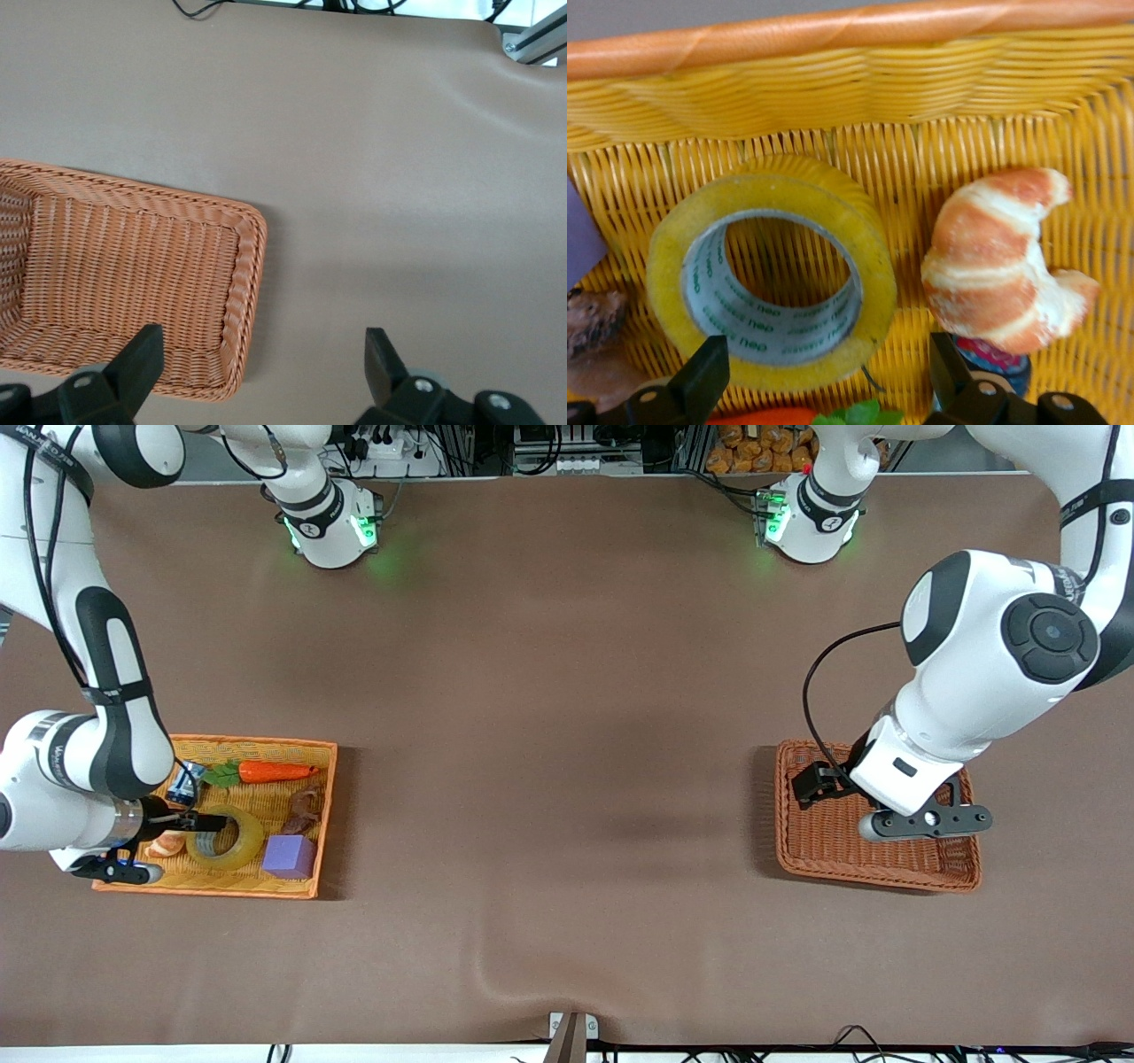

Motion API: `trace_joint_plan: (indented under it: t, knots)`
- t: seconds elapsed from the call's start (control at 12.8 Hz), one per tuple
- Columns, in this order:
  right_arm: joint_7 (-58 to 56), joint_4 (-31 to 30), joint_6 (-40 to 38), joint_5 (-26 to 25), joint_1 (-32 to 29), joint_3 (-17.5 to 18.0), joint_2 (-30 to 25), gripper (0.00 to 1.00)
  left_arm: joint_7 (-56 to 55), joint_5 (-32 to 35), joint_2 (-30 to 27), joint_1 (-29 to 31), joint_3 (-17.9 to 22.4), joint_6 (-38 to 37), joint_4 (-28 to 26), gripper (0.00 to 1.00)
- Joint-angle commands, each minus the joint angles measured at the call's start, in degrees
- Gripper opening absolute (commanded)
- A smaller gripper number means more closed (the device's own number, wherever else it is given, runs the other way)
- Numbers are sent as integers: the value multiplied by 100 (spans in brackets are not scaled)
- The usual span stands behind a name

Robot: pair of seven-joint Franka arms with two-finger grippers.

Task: Transfer tape with both arms
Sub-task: 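Lower the right gripper onto the yellow tape roll and close it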

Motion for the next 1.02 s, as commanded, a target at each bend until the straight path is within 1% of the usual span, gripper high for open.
trace_joint_plan:
  t: [0.0,0.39,0.47,0.55,0.62,0.7,0.78,0.94]
  knots:
    - [-9,84,94,-55,-48,38,198,100,86,102,-99,69,-23,-139,-52,100]
    - [-17,84,270,-126,13,38,383,100,86,102,-178,77,-24,-262,-52,100]
    - [0,93,244,-117,13,38,374,89,94,102,-178,86,-23,-262,-52,100]
    - [-8,93,226,-117,4,38,365,52,94,102,-178,86,-23,-262,-60,100]
    - [-17,93,217,-126,-5,38,357,24,94,102,-178,77,-23,-262,-60,100]
    - [-9,119,217,-126,22,38,339,9,86,102,-178,77,-23,-262,-52,100]
    - [-9,137,217,-135,57,38,330,0,86,102,-178,77,-23,-262,-52,100]
    - [-61,128,217,-161,57,38,330,0,94,102,-187,86,-41,-262,-52,100]
